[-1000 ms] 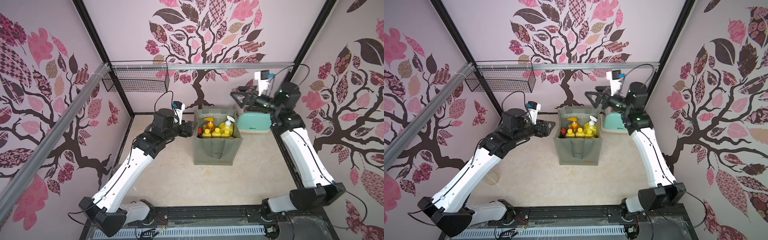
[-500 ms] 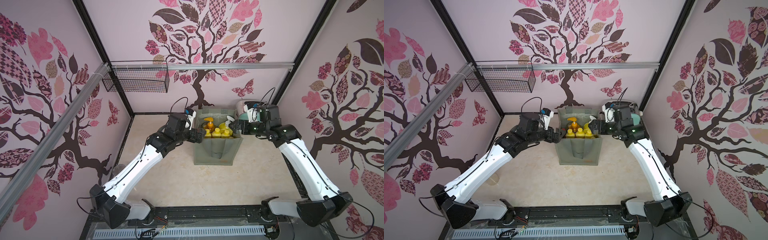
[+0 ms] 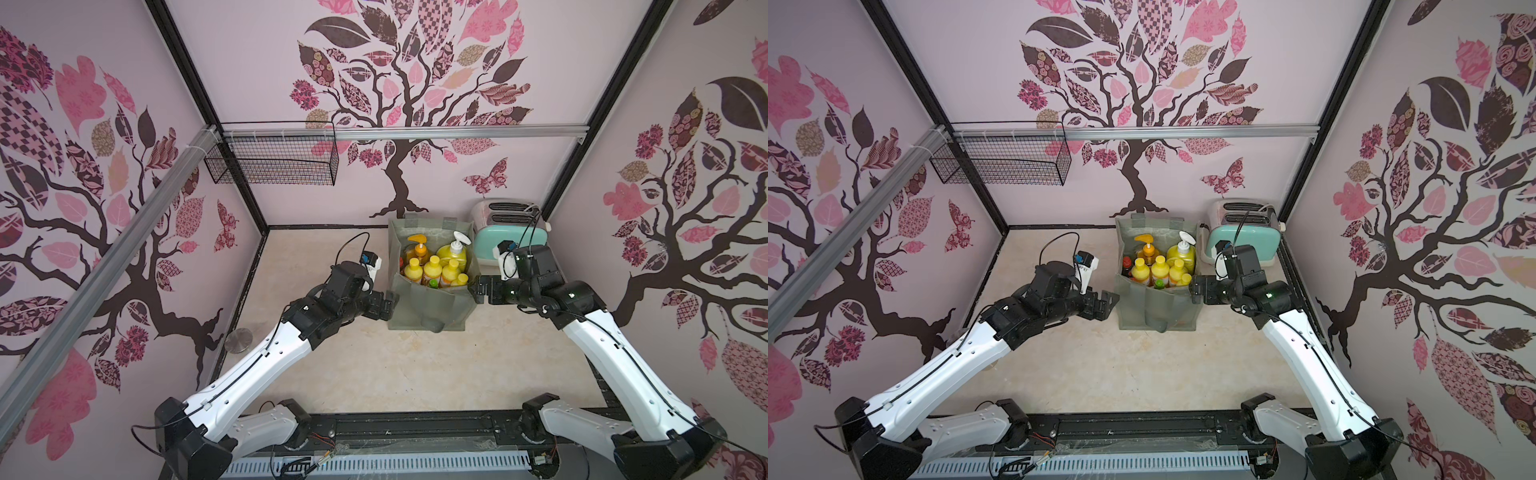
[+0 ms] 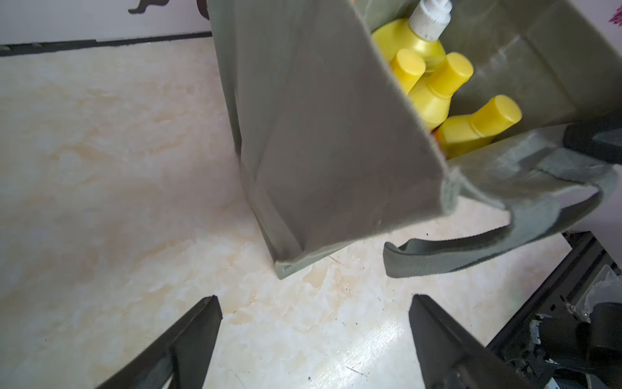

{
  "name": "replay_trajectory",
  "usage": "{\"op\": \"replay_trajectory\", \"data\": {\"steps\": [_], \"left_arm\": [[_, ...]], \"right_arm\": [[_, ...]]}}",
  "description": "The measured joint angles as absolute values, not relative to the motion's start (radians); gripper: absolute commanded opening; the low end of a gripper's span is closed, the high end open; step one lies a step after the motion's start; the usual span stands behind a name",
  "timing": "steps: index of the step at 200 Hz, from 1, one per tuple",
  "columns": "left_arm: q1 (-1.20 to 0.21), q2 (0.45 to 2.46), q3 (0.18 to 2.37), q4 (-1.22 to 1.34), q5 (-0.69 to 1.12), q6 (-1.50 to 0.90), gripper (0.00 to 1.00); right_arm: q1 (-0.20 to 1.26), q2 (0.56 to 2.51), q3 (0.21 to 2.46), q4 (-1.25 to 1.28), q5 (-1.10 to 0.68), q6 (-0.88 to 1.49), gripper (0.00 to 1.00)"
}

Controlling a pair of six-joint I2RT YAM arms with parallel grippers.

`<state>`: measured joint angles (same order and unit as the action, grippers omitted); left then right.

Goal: Pack dish soap into the shopping bag
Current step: Adjust the shopping bag at the center of the board.

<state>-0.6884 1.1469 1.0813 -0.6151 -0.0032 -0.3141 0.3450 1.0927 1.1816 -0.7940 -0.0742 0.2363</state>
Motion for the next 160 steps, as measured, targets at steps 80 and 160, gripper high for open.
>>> {"op": "replay_trajectory", "data": {"steps": [80, 160], "left_arm": [[-0.663, 1.300, 1.556, -0.610, -0.028, -0.308, 0.93], [-0.668, 1.337, 1.310, -0.630, -0.034, -0.276, 0.70]], "right_arm": [[0.364, 1.162, 1.391, -0.793, -0.064, 0.223, 1.00], [0.351, 1.325, 1.493, -0.776, -0.049, 0.177, 0.90]]}}
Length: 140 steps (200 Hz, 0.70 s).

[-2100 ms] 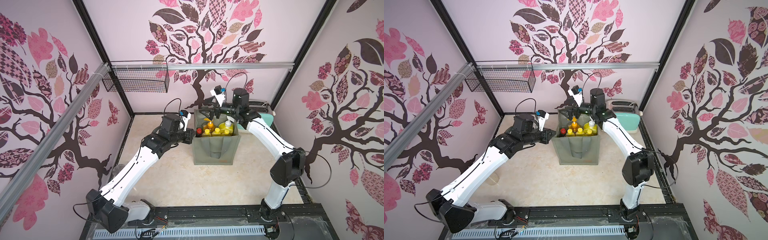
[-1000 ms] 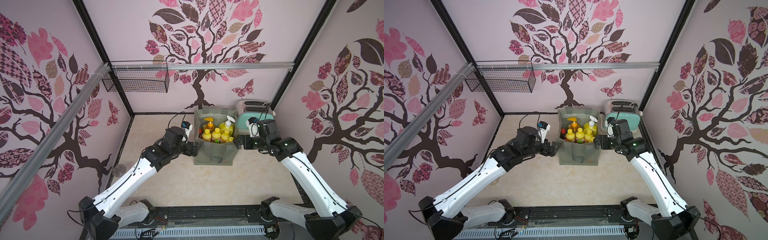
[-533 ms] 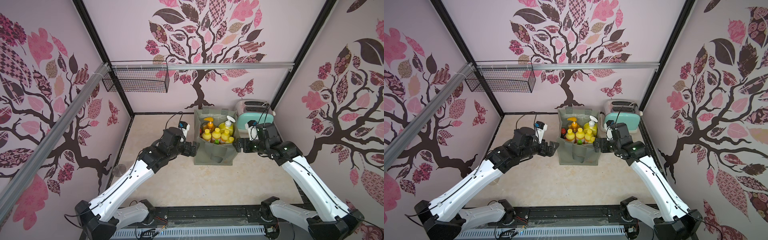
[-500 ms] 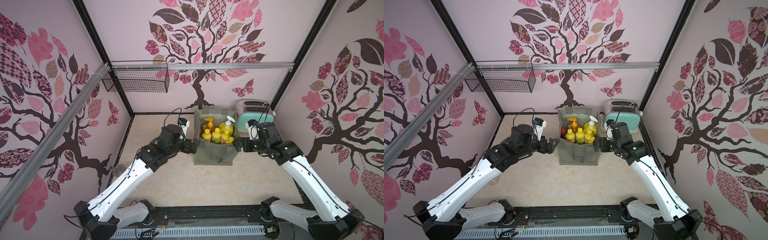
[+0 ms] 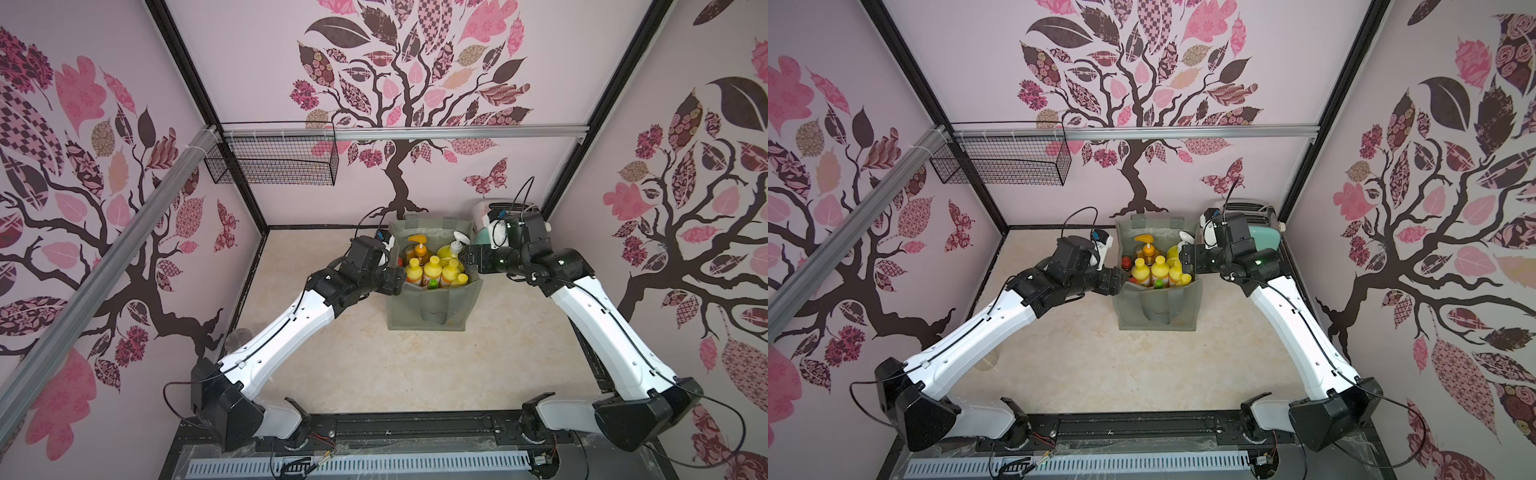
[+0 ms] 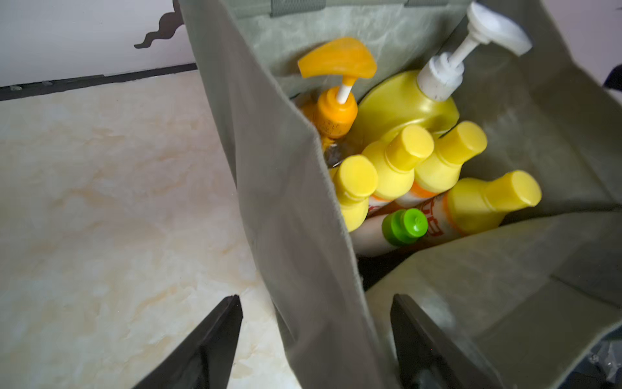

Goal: Pack dish soap into the shopping bag
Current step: Adjust the shopping bag at the center of the board.

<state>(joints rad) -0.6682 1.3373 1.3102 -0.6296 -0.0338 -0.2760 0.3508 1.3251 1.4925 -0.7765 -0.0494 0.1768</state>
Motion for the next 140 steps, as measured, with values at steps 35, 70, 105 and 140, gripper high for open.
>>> {"op": "replay_trajectory", "data": {"steps": [35, 70, 105, 140], "left_arm": [[-0.672, 1.208, 1.242, -0.591, -0.086, -0.271, 0.69], [-0.674, 1.137, 1.196, -0.623, -0.091, -0.356, 0.87], [-0.650, 0.965, 1.266, -0.764, -0.245, -0.406, 0.97], [-0.534, 0.762, 1.188, -0.719, -0.490, -0.283, 0.91]], "right_arm": [[0.331, 1.320, 1.459, -0.705, -0.080, 0.176, 0.89], [0.329, 1.270, 1.319, -0.590, -0.149, 0.213, 1.00], [0.329, 1.069, 1.205, -0.462, -0.123, 0.221, 1.00], [0.318, 0.776, 1.053, -0.292, 0.066, 0.202, 1.00]]}}
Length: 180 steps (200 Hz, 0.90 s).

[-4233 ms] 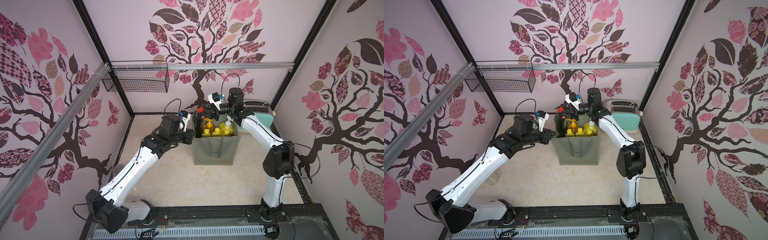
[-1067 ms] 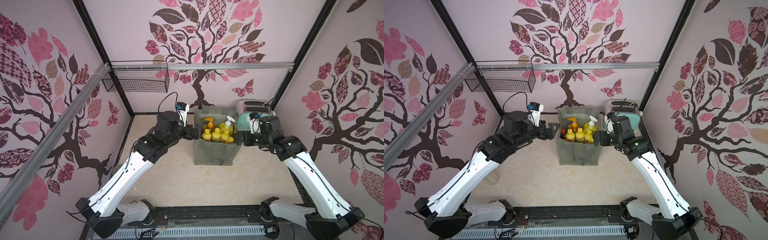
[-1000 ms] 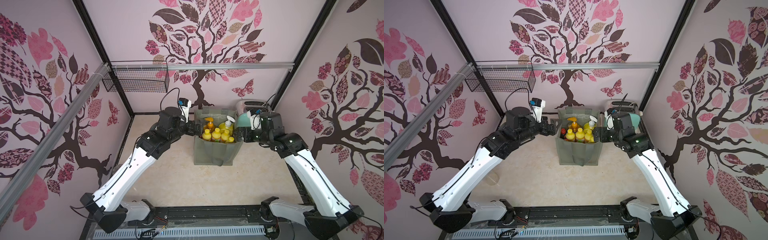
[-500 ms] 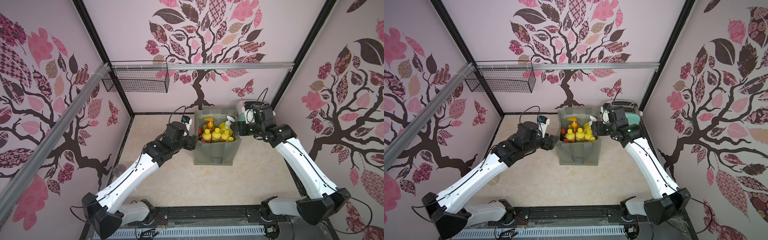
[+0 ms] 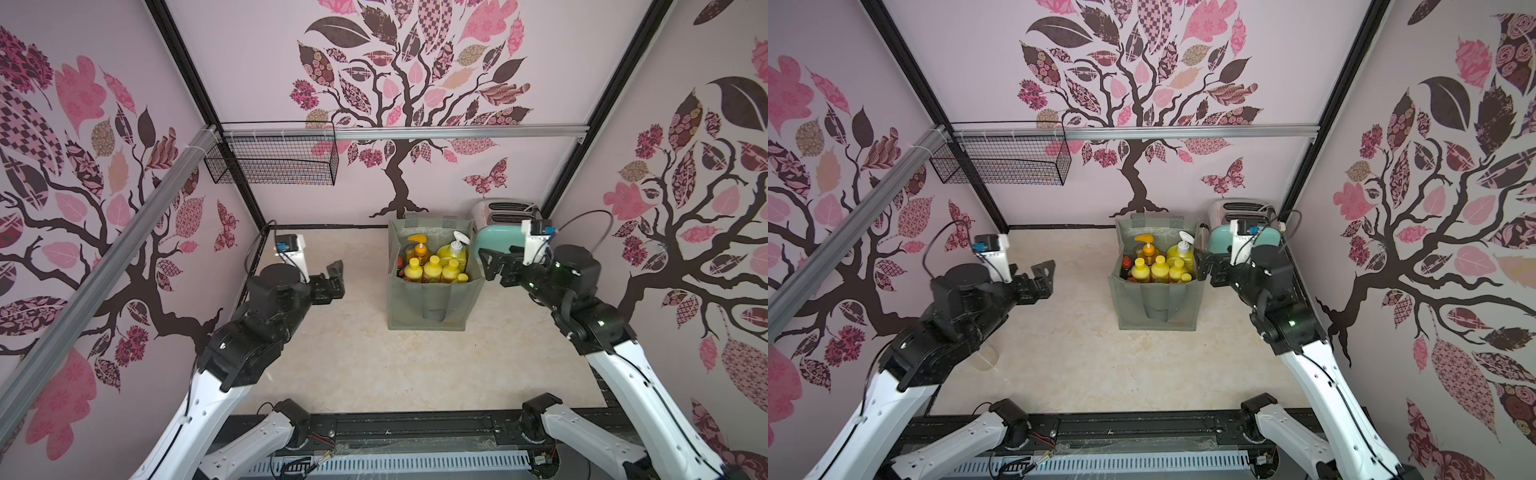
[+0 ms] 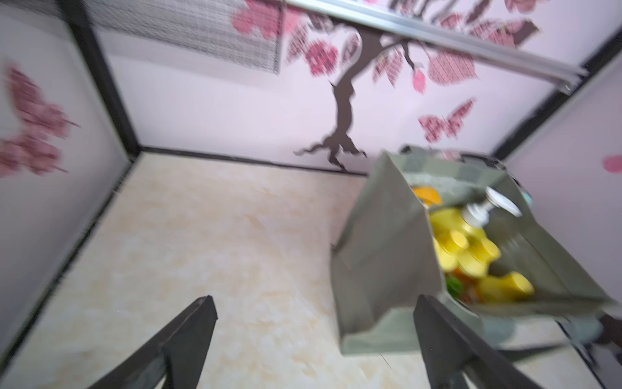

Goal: Pack dish soap into the shopping bag
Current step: Adjust the shopping bag at the center of the board, then reset both arms

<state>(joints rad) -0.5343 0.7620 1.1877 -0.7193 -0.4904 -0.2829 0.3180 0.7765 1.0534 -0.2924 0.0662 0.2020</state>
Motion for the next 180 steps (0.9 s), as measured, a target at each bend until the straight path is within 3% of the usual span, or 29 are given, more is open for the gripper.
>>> {"op": "replay_trajectory", "data": {"steps": [9, 43, 76, 122, 147, 180], "left_arm": [[-0.503, 0.689, 1.069, -0.637, -0.551, -0.213, 0.97], [-0.203, 0.567, 0.621, -0.452, -0.566, -0.124, 0.98], [0.041, 0.645, 0.352, -0.197, -0.414, -0.084, 0.98], [0.113, 1.094, 0.218, 0.330, -0.245, -0.070, 0.98], [0.127, 1.113, 0.214, 0.485, -0.194, -0.071, 0.98], [0.146, 1.061, 0.214, 0.554, -0.100, -0.062, 0.98]], "right_arm": [[0.313, 0.701, 0.973, -0.233, 0.134, 0.199, 1.00], [0.267, 0.522, 0.491, 0.129, 0.302, 0.150, 1.00], [0.127, 0.641, 0.206, 0.314, 0.291, 0.098, 1.00], [-0.057, 0.974, 0.087, 0.708, 0.200, 0.079, 1.00], [-0.065, 1.195, 0.094, 0.907, 0.115, 0.067, 1.00], [-0.067, 1.307, 0.195, 0.926, 0.058, 0.062, 1.00]]}}
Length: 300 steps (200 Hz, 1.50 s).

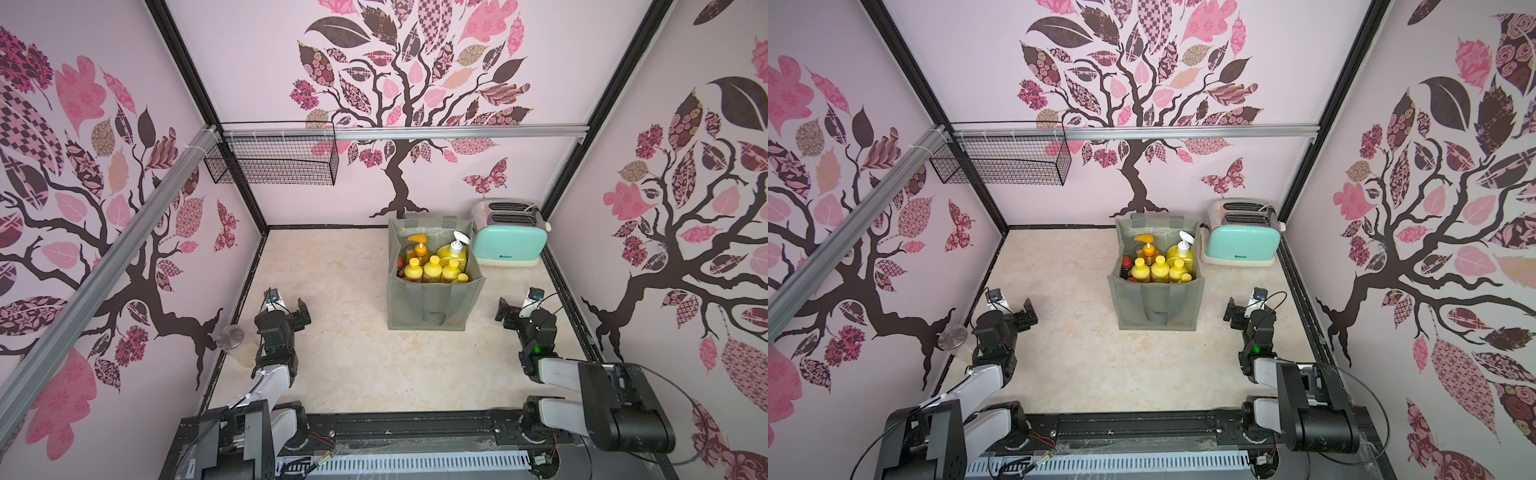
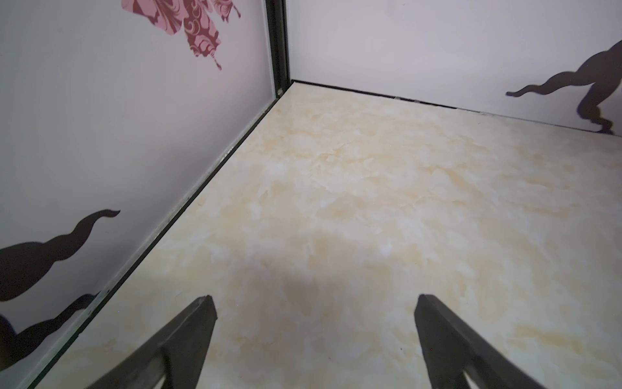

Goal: Pack dish soap into the shopping bag
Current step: Reset both arms

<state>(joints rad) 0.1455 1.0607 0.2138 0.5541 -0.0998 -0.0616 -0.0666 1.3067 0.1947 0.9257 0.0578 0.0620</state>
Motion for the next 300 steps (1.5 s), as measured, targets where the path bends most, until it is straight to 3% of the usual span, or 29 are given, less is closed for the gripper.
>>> {"op": "replay_trajectory", "data": {"steps": [120, 162, 188, 300], "left_arm": [[0.152, 1.462, 0.319, 0.840, 0.037, -0.133, 0.98], [0.064, 1.544, 0.382, 0.842, 0.069, -0.059, 0.98], [0.040, 1.550, 0.384, 0.843, 0.049, -0.037, 0.98], [0.040, 1.550, 0.384, 0.843, 0.027, -0.026, 0.98]], "right_arm": [[-0.068, 1.439, 0.248, 1.031, -0.043, 0.117, 1.00], [-0.052, 1.489, 0.246, 1.100, -0.053, 0.107, 1.00], [-0.047, 1.544, 0.222, 1.201, -0.041, 0.105, 1.00], [0.005, 1.553, 0.280, 1.136, -0.024, 0.056, 1.00]]}}
